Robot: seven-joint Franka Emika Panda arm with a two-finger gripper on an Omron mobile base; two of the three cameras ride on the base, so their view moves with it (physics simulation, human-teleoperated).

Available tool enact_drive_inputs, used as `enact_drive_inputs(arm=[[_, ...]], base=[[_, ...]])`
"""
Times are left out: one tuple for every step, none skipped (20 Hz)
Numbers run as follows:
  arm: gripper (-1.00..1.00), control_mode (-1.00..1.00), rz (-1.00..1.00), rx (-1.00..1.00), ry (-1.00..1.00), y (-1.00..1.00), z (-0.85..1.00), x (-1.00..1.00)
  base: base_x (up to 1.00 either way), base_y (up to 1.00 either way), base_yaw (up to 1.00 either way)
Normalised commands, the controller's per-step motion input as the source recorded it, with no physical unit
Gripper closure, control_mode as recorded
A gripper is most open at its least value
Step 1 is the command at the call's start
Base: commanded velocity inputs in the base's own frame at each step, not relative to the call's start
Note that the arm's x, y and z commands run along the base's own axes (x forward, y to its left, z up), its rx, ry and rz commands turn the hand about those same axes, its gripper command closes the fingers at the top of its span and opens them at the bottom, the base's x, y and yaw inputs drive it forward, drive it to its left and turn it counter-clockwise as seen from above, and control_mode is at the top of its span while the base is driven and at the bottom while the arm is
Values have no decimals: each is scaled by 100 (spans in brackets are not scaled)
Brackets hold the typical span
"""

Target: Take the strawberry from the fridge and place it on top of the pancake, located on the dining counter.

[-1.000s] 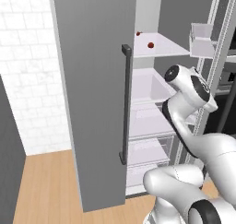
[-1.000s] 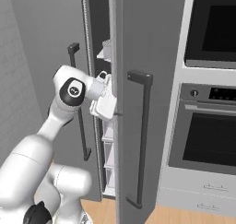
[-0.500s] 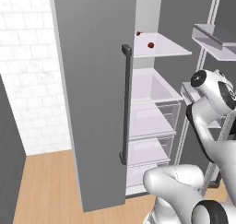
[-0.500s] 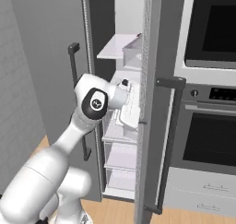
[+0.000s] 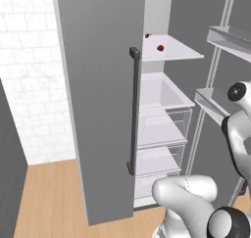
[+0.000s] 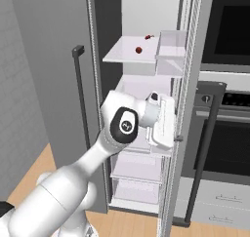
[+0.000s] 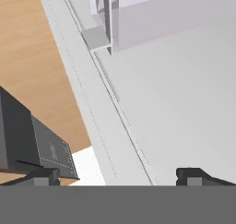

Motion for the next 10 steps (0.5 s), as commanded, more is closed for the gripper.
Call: enact_drive_inputs(arm=[[-100,-100,0,-4,0,-47,0,-22],[-100,-100,0,-2,0,-36,0,-20],[-100,-100,0,-1,0,-26,0,-18],[-100,-100,0,0,0,-7,0,-12],[-100,-100,0,0,0,0,0,-9],[-100,-100,1,0,0,0,3,0],[-100,-100,1,6,0,0,1,0],[-100,-100,2,9,0,7,16,0],[-100,-100,1,5,0,31,17,0],[-100,-100,0,3,0,31,38,0]], base=[[0,0,0],[0,0,0],[0,0,0],[0,0,0],[0,0,0],[0,0,0],[0,0,0],[0,0,0],[0,0,0],[0,0,0]])
